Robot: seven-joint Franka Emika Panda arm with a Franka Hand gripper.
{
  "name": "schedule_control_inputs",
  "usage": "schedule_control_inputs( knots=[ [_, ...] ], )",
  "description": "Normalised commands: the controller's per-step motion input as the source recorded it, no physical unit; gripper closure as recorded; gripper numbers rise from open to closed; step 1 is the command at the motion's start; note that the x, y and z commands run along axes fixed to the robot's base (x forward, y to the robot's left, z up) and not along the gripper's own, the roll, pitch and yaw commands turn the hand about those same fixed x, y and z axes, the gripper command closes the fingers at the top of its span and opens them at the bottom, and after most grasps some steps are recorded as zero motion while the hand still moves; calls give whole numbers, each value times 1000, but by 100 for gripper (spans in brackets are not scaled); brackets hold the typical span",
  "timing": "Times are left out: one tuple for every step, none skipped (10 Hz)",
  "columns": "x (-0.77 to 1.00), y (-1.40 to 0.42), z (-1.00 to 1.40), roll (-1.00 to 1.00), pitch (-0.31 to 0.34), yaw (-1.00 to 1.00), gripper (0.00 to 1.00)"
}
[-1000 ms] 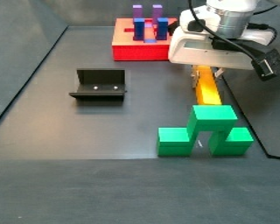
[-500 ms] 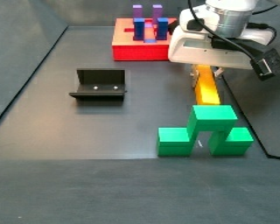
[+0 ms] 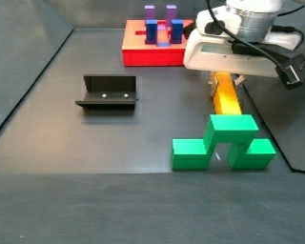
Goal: Pick up the yellow object. Move up. Move to above the board. Insert the yellow object.
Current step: Pick up the yellow object, then move up.
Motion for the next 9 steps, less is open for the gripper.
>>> schedule_control_inputs(
  knots=[
    [0,0,0,0,0,0,100],
    [0,0,0,0,0,0,100],
    [0,0,0,0,0,0,100],
    [0,0,0,0,0,0,100],
    [0,0,0,0,0,0,100],
    [0,0,0,0,0,0,100],
    [0,0,0,0,0,0,100],
    [0,0,833,0,0,0,100],
    [53,-34,829,-4,-5,-54,100]
  ],
)
